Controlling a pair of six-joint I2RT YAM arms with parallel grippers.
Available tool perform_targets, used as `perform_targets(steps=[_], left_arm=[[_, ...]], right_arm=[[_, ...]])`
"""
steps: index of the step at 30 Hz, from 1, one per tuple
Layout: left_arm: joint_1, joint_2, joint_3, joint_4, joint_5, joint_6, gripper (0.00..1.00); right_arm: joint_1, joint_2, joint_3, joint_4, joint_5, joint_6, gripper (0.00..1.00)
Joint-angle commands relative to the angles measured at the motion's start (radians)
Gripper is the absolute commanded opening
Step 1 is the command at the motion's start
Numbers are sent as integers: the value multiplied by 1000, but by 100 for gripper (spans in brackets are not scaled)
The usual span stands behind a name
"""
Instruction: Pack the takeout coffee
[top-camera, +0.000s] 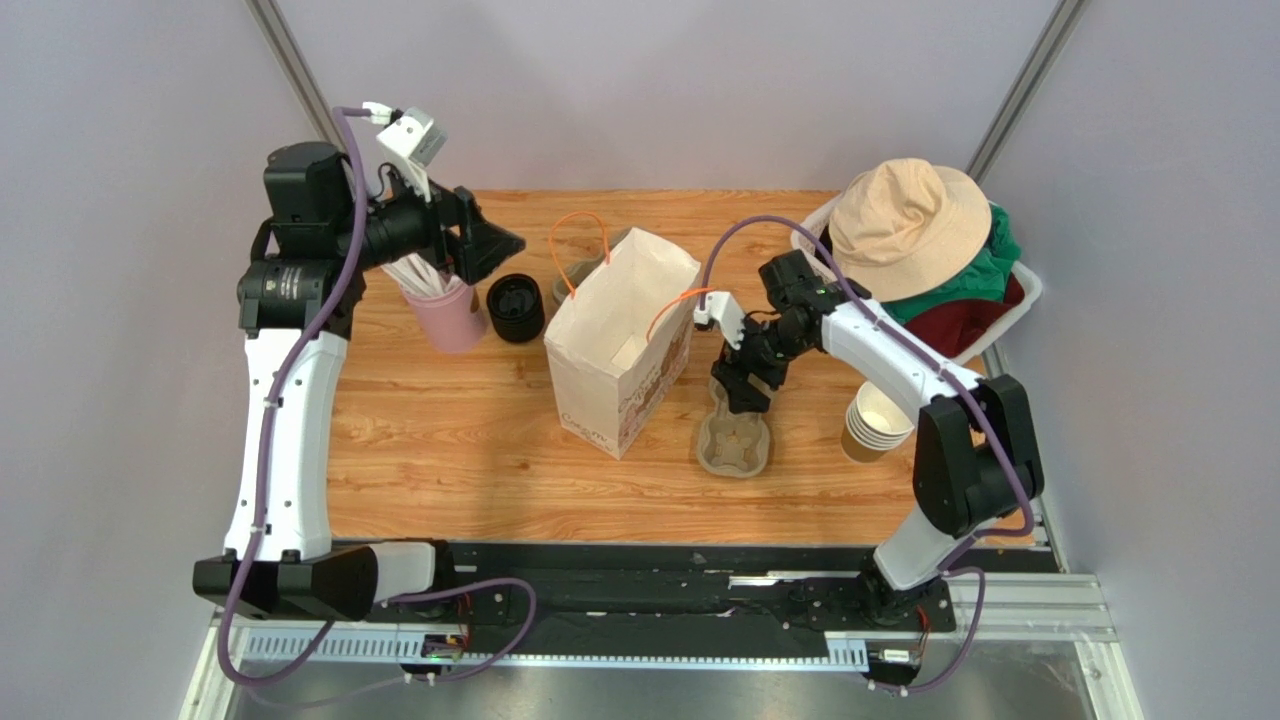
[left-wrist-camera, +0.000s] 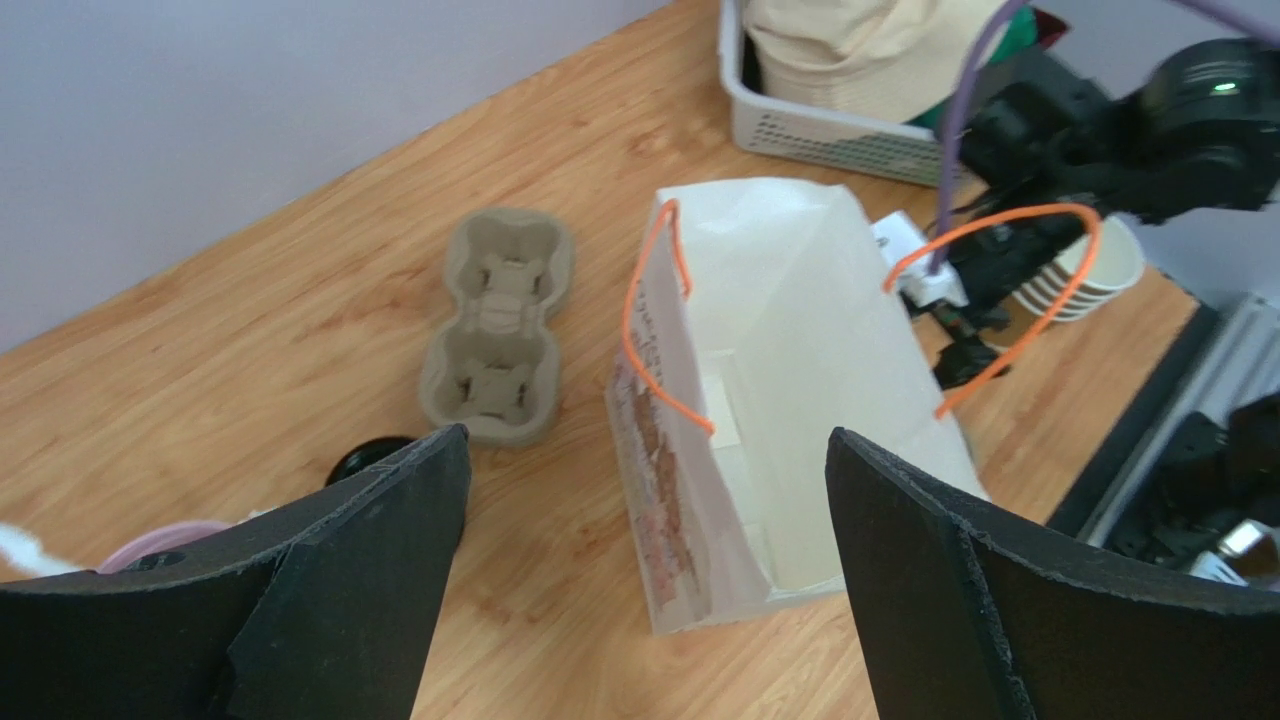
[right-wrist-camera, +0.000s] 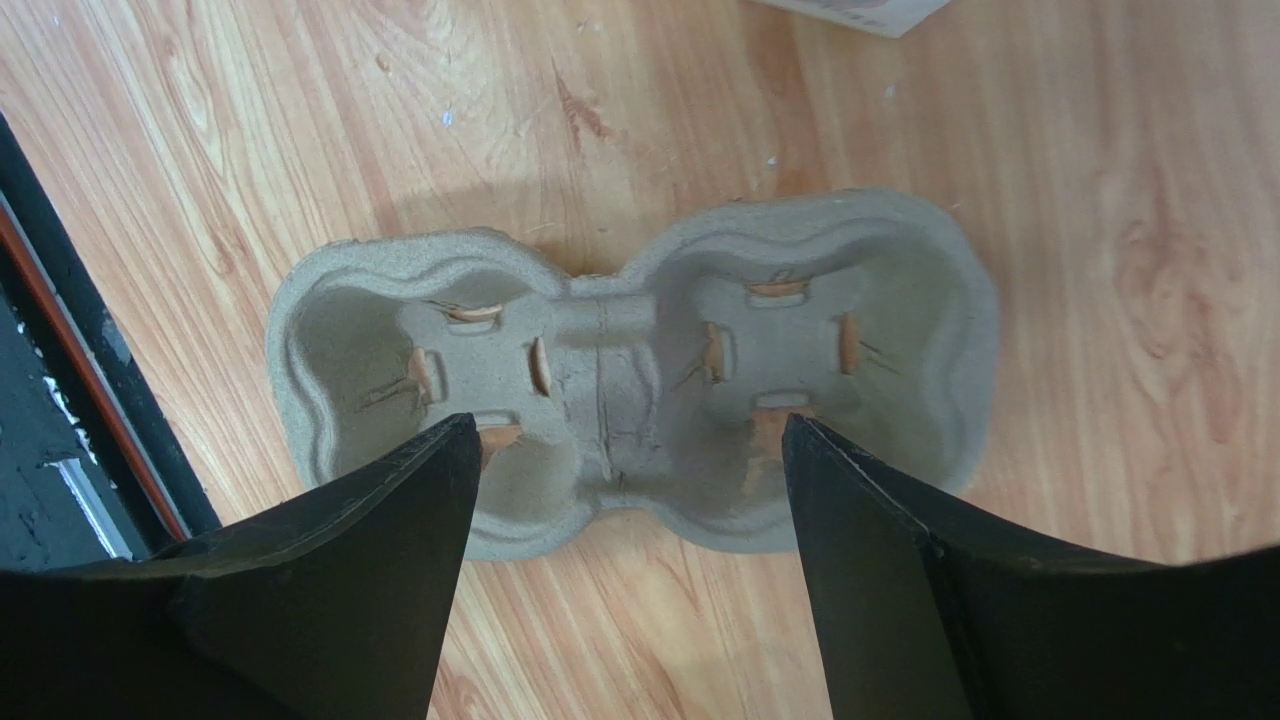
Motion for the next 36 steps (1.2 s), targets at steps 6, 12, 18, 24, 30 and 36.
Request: perform_targets(steps=[6,12,18,24,30,36], left_arm=[[-57,146,35,114,178,-74,97],[-128,174,5,137,154,-71,97],[-152,178,-2,134,145,-70,96],[-171,180,-41,133,116,-53,94],[-179,188,-59,133,97,-53,93],[-179,178,-73,142,80,-53,92]], right_arm=[[18,71,18,-18,45,-11,78],[38,85,-2,-15,67,-12,77],[49,106,-13,-4,96,-7,77],[53,120,-22,-1,107,-4,76],[68,128,-39,25,125,2,75],[90,129,-62,73,136,16,72]])
